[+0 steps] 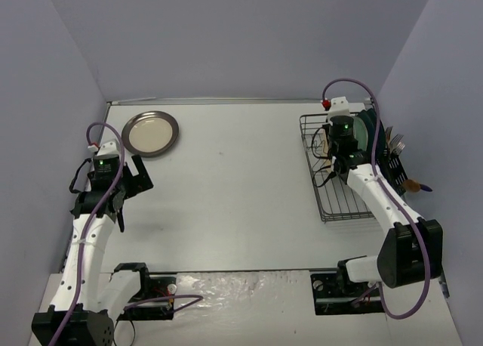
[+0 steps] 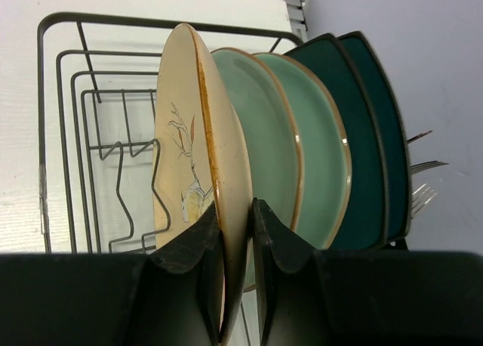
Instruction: Load the plates into the dish rack
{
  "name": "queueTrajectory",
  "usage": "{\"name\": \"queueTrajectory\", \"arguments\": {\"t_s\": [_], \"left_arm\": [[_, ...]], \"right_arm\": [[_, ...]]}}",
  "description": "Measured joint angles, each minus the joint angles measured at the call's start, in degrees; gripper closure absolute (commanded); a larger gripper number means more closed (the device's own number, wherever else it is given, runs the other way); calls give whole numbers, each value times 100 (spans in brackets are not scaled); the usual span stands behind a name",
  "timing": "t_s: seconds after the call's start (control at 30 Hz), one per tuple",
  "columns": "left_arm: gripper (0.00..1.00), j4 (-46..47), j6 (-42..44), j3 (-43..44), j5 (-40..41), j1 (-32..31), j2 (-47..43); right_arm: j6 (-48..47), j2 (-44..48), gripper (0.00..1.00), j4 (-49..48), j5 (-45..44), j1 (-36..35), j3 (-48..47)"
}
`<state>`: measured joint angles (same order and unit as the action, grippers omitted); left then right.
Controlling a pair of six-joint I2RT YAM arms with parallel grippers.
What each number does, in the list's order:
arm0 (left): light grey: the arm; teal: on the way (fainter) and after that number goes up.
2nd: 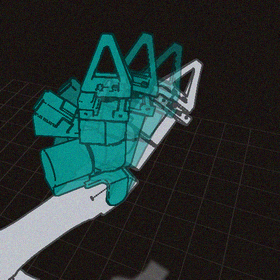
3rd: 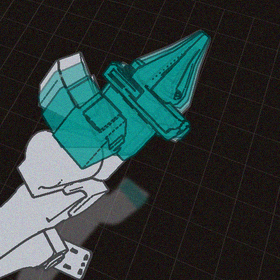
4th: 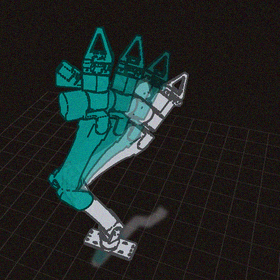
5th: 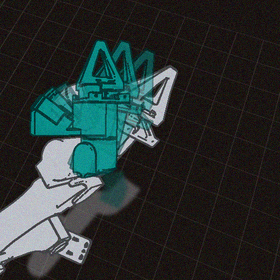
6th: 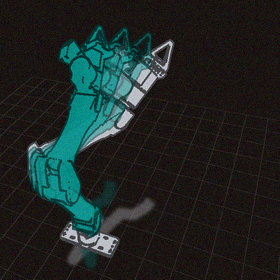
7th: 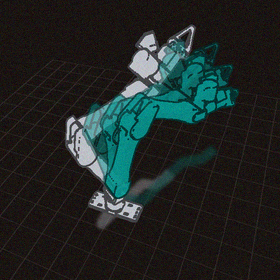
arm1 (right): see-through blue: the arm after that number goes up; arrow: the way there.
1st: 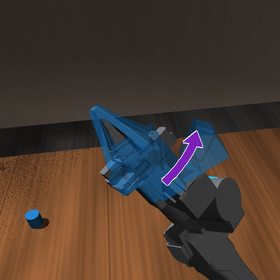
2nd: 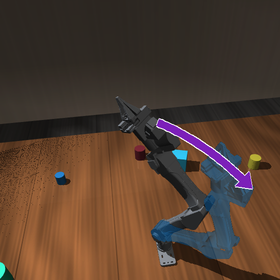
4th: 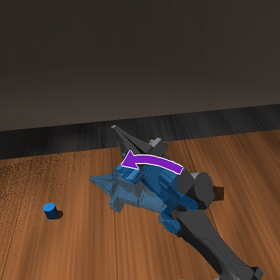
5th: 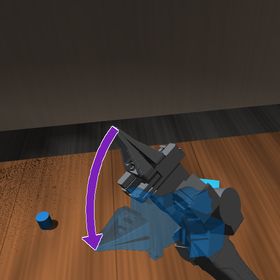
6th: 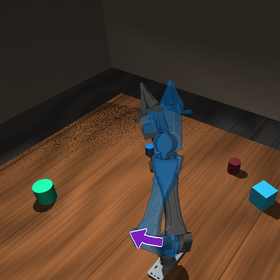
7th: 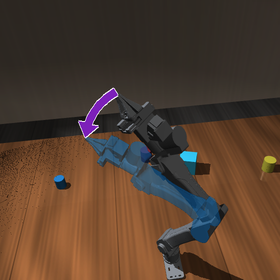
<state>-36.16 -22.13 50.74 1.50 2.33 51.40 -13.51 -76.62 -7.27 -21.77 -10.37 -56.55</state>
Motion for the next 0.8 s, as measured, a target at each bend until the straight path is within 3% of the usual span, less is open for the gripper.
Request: {"name": "queueTrajectory", "arguments": {"t_s": [0.17,0.27,0.47,0.8], "left_arm": [[3,0,2,0,0,26,0],[3,0,2,0,-1,40,0],[3,0,4,0,-3,76,2],[3,50,-78,0,-90,151,152]], "right_arm": [[166,-276,97,-118,213,116,147],[300,-421,84,-349,390,259,159],[510,-453,40,-553,658,409,159],[960,195,1,-279,1405,434,-116]]}}
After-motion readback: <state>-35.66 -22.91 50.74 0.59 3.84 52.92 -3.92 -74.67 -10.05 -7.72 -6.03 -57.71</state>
